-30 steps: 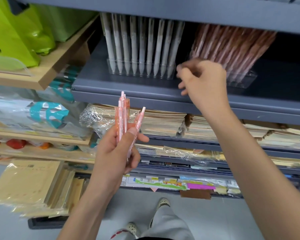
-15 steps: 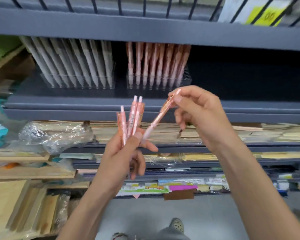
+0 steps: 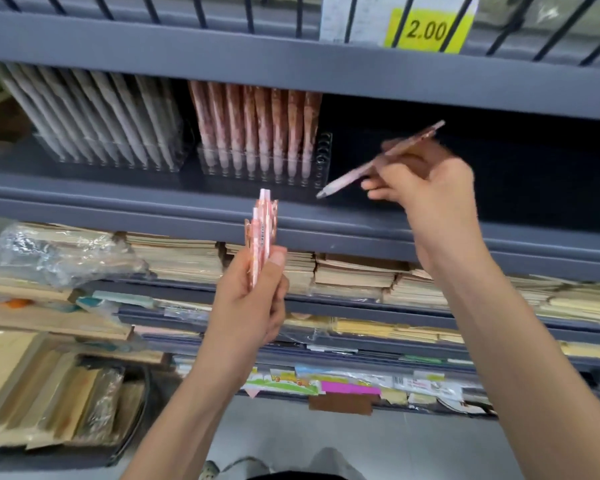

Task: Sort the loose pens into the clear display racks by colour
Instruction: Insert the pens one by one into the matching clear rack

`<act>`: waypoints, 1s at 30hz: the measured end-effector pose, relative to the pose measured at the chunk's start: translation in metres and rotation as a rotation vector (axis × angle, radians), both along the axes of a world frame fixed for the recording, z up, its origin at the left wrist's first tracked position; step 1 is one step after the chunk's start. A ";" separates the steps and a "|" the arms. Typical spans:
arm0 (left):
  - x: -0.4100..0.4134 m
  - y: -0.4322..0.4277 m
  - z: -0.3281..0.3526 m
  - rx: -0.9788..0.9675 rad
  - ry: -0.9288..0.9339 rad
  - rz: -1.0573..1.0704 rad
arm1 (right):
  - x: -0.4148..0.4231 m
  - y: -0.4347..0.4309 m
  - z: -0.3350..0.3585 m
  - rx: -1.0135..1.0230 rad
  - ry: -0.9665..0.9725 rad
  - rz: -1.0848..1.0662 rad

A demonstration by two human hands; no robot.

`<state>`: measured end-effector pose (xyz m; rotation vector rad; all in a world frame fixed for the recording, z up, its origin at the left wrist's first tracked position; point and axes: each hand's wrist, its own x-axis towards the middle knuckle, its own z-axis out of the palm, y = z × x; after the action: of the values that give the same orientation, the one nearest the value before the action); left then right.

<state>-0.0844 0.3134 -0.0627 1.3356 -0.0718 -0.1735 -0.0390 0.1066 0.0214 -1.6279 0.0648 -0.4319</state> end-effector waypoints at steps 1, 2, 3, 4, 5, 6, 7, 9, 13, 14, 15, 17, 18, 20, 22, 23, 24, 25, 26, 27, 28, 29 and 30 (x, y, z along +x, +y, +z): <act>-0.002 -0.002 -0.002 -0.008 0.010 0.019 | 0.012 -0.007 0.003 0.019 -0.041 -0.035; -0.004 -0.003 -0.003 -0.018 0.020 0.038 | 0.025 -0.012 0.005 0.018 -0.069 -0.062; -0.006 -0.004 -0.004 -0.026 0.027 0.052 | 0.038 -0.015 0.006 0.010 -0.086 -0.085; -0.008 -0.005 -0.004 -0.030 0.033 0.057 | 0.051 -0.017 0.007 0.006 -0.091 -0.104; -0.010 -0.005 -0.005 -0.029 0.040 0.056 | 0.062 -0.018 0.007 -0.001 -0.087 -0.130; -0.012 -0.006 -0.005 -0.029 0.046 0.051 | 0.071 -0.018 0.006 -0.032 -0.089 -0.161; -0.013 -0.005 -0.005 -0.028 0.052 0.050 | 0.079 -0.018 0.006 -0.090 -0.098 -0.194; -0.015 -0.003 -0.005 -0.007 0.051 0.072 | 0.089 -0.013 0.005 -0.283 -0.116 -0.209; -0.014 0.005 -0.005 0.042 0.034 0.108 | 0.100 0.000 0.009 -0.682 -0.042 -0.128; -0.014 0.007 -0.004 0.059 0.028 0.107 | 0.103 0.003 0.010 -0.763 -0.036 -0.118; -0.014 0.011 -0.004 0.085 0.017 0.108 | 0.106 0.004 0.010 -0.833 -0.038 -0.109; -0.013 0.017 -0.003 0.138 -0.017 0.119 | 0.111 0.007 0.010 -0.946 -0.036 -0.091; -0.011 0.020 -0.002 0.146 -0.031 0.125 | 0.113 0.009 0.010 -0.989 -0.013 -0.077; -0.008 0.025 -0.002 0.144 -0.041 0.131 | 0.116 0.010 0.011 -1.050 0.051 -0.052; -0.005 0.030 -0.001 0.153 -0.037 0.123 | 0.119 0.012 0.013 -1.101 0.103 -0.053; -0.004 0.032 -0.001 0.164 -0.039 0.118 | 0.120 0.012 0.013 -1.113 0.127 -0.061; -0.003 0.034 -0.001 0.176 -0.040 0.115 | 0.120 0.013 0.013 -1.117 0.151 -0.070; -0.002 0.036 -0.001 0.184 -0.039 0.116 | 0.120 0.014 0.012 -1.106 0.170 -0.074; -0.001 0.037 0.000 0.184 -0.035 0.120 | 0.120 0.013 0.010 -1.068 0.176 -0.079; 0.000 0.039 0.001 0.178 -0.031 0.127 | 0.118 0.012 0.009 -1.011 0.163 -0.088; 0.002 0.040 0.002 0.172 -0.030 0.131 | 0.115 0.012 0.007 -0.949 0.136 -0.109; 0.003 0.041 0.002 0.170 -0.032 0.131 | 0.111 0.012 0.006 -0.874 0.107 -0.140; 0.005 0.042 0.002 0.168 -0.035 0.128 | 0.105 0.012 0.004 -0.798 0.078 -0.185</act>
<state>-0.0792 0.3553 -0.0606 1.5057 -0.0015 -0.0483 0.0655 0.1183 0.0250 -2.4376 0.1110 -0.5772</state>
